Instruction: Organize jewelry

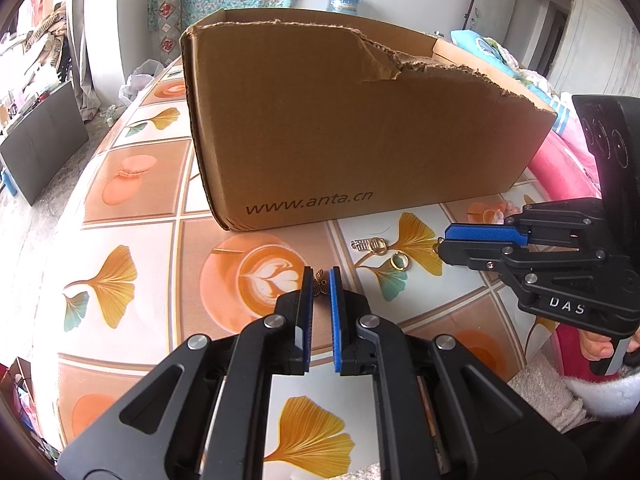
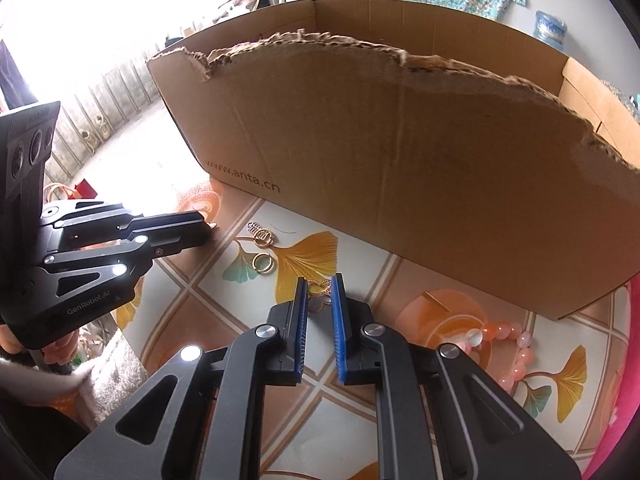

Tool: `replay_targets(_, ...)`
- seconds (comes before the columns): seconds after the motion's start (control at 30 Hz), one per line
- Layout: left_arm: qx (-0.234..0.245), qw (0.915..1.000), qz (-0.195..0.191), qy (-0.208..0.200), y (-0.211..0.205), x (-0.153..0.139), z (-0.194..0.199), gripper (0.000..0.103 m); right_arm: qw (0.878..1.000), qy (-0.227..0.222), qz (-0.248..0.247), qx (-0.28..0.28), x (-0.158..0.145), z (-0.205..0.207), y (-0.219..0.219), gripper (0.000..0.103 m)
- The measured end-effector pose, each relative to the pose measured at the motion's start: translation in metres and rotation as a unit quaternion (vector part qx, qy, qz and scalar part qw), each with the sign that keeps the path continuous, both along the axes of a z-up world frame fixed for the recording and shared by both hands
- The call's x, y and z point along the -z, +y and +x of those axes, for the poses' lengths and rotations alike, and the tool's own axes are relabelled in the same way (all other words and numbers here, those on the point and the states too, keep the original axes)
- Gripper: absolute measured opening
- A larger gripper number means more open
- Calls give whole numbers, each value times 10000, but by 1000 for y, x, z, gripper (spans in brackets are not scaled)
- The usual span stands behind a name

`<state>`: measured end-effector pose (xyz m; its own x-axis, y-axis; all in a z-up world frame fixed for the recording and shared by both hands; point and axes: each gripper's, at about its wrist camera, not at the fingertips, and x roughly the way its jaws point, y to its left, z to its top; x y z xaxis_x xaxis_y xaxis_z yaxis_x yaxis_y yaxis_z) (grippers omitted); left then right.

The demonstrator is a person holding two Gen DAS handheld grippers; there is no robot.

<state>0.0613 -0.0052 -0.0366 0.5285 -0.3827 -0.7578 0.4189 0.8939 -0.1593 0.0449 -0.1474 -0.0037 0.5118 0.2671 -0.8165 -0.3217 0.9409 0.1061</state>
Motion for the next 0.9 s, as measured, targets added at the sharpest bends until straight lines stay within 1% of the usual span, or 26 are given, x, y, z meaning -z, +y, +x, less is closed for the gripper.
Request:
replay_targets(0.13,7,10000,8,-7,-1,0,0,7,9998,-52,197,63,-7,-2,-10,12)
replay_targets(0.17,7,10000,-12,-9,0,0,0,7,9996,-77,264,74,-14,-7,-24,12)
replay_targets(0.27,27,10000,-86,-29,2,0,-2,7,9989,-196,413,130,-31,-14,-35,12)
replay_targets(0.33,42,9998,-201,-55,6,-2,-3,7,9978,-297,574,151,-43,-19,-41,12)
replay_targets(0.43,90,9991,-364,-187,13,-13,-10,7,9954,-501,811,134,-66,-25,-49,12)
replay_targets(0.53,183,9979,-498,-375,20,-34,-19,7,9906,-743,1145,106,-87,-26,-54,12)
replay_targets(0.6,285,9958,-648,-586,25,-57,-27,7,9861,-916,1384,110,-102,-24,-61,12)
replay_targets(0.7,478,9896,-1010,-907,30,-94,-34,7,9808,-1132,1585,103,-117,-11,-55,12)
replay_targets(0.77,572,9847,-1309,-1000,31,-118,-27,7,9792,-1189,1643,96,-123,0,-53,12)
replay_targets(0.83,611,9820,-1455,-1037,26,-133,-13,7,9808,-1110,1595,127,-125,19,-55,12)
replay_targets(0.9,604,9825,-1526,-879,18,-139,10,7,9840,-929,1502,253,-120,41,-56,12)
